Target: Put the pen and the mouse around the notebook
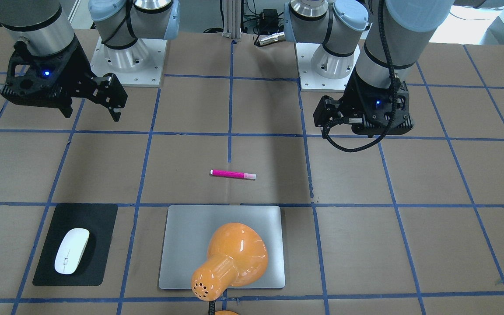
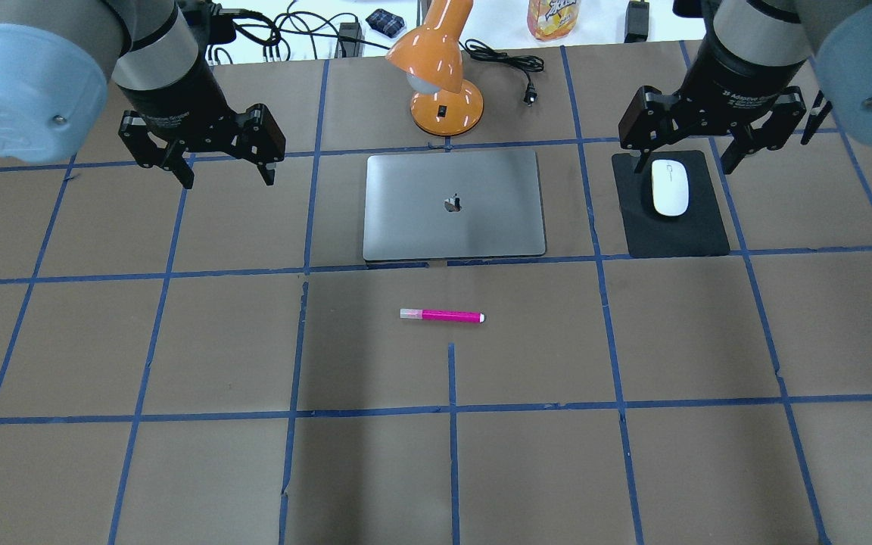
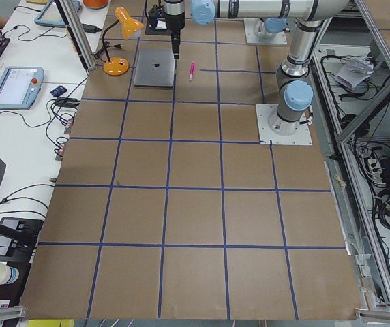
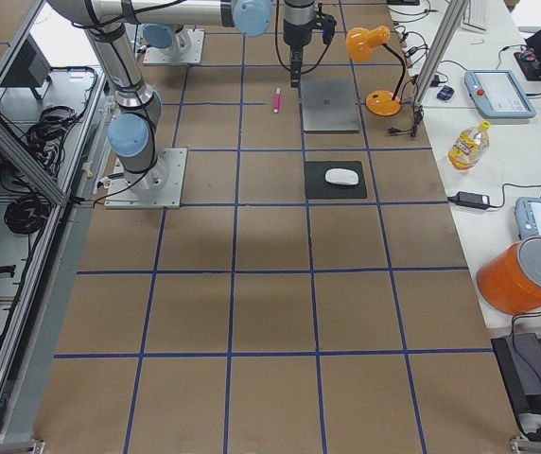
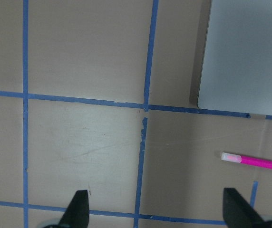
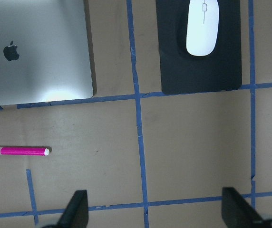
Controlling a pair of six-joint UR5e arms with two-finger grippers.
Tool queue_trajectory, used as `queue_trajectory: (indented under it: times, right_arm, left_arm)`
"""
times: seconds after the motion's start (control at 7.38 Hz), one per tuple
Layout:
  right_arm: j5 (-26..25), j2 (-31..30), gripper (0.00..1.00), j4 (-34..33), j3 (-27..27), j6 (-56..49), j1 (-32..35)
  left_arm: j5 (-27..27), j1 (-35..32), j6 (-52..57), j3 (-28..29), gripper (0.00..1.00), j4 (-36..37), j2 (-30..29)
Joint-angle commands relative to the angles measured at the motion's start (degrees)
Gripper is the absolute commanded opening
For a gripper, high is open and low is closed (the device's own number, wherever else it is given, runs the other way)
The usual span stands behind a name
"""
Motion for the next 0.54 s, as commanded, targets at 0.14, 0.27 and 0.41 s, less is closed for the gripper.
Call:
queue_trajectory:
  times: [0.14,0.27,0.41]
  right_arm:
    - [-0.32,-0.14,1.00,0.15,0.32,0.00,0.03]
    - [-0.23,-0.05,1.00,0.15,0.32,0.00,0.03]
    - [-0.14,0.03,1.00,0.06,0.32,0.00,0.03]
  left_arm:
    - [-0.60,1.16,6.36,0.76,1.00,-0.27,0.53]
    - [0.09,1.34,6.97,0.76,1.00,-0.53,0.53]
    - [0.35,1.52,10.98,0.76,1.00,-0.53,0.53]
